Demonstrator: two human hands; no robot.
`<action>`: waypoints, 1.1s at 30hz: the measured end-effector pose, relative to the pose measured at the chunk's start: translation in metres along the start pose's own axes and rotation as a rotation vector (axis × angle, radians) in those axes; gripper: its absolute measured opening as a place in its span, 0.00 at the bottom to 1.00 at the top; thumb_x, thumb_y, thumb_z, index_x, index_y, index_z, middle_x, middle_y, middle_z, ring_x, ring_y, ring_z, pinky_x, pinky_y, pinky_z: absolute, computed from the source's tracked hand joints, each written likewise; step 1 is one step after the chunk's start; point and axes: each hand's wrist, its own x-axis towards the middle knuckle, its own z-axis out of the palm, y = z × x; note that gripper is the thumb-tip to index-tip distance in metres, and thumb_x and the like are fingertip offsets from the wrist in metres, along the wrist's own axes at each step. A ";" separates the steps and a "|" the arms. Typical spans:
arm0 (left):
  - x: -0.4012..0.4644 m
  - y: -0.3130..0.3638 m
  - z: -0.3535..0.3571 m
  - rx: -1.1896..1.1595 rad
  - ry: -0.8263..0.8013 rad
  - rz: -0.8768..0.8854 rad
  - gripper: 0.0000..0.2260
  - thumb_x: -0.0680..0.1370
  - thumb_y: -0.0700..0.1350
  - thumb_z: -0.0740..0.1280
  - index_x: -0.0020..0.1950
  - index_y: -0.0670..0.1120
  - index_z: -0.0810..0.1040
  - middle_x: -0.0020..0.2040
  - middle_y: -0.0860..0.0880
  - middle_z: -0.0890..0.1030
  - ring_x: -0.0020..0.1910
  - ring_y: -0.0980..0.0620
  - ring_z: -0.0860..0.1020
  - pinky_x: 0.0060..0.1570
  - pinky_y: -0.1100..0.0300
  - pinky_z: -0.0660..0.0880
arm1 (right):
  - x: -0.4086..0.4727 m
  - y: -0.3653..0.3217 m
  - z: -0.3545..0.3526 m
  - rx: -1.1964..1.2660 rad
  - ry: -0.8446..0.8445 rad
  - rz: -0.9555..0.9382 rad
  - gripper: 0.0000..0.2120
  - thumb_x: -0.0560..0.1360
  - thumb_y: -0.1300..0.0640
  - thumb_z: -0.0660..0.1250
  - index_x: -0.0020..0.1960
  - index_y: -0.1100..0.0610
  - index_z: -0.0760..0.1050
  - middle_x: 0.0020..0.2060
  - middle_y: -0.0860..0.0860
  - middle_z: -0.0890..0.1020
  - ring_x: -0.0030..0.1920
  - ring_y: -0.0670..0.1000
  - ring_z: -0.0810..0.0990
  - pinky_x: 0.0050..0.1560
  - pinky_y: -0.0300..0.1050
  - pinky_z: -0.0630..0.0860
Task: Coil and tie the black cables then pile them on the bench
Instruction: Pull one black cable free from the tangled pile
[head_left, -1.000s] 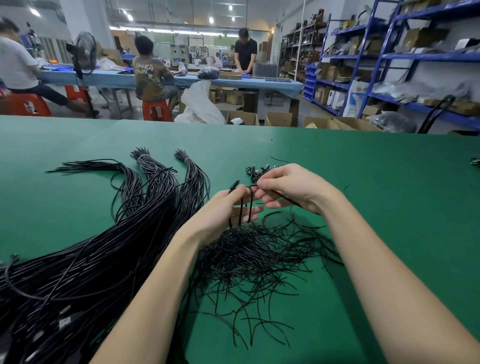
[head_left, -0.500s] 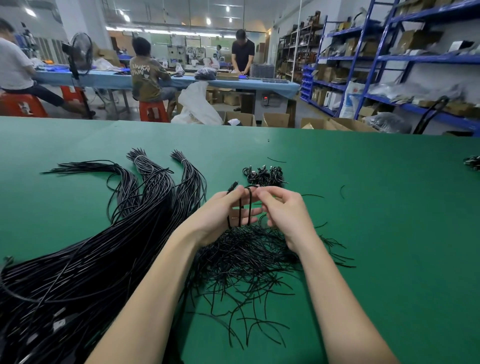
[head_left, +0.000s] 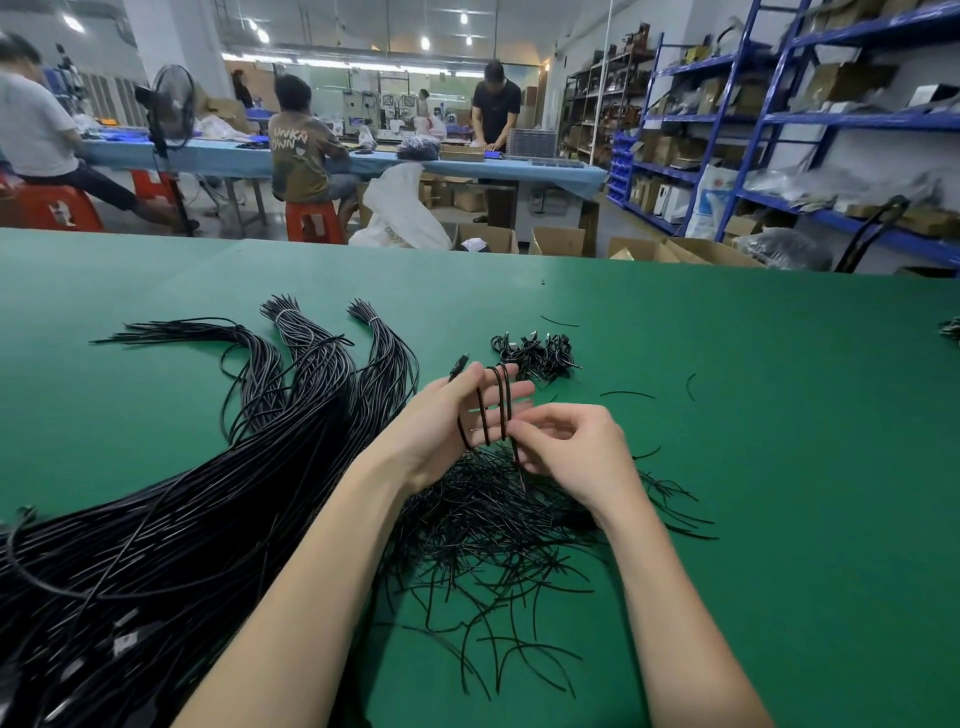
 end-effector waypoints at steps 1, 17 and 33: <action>0.000 -0.002 0.001 0.008 0.008 0.004 0.19 0.87 0.49 0.51 0.69 0.40 0.73 0.62 0.40 0.82 0.59 0.45 0.82 0.60 0.52 0.79 | 0.000 0.002 0.001 -0.054 0.031 -0.030 0.03 0.75 0.57 0.76 0.44 0.50 0.85 0.32 0.49 0.87 0.34 0.48 0.86 0.45 0.46 0.85; -0.003 -0.010 0.010 0.202 -0.121 0.002 0.10 0.85 0.39 0.56 0.46 0.43 0.73 0.30 0.52 0.59 0.27 0.54 0.63 0.33 0.61 0.69 | 0.010 -0.007 -0.030 0.183 -0.038 -0.022 0.09 0.76 0.46 0.74 0.50 0.50 0.81 0.43 0.41 0.85 0.45 0.42 0.84 0.48 0.40 0.81; -0.015 -0.002 0.010 0.159 -0.360 -0.132 0.08 0.83 0.43 0.61 0.45 0.42 0.72 0.29 0.55 0.60 0.27 0.57 0.60 0.33 0.64 0.64 | 0.007 -0.013 -0.033 0.272 -0.187 -0.086 0.03 0.79 0.60 0.71 0.49 0.55 0.83 0.41 0.49 0.83 0.37 0.48 0.82 0.38 0.38 0.80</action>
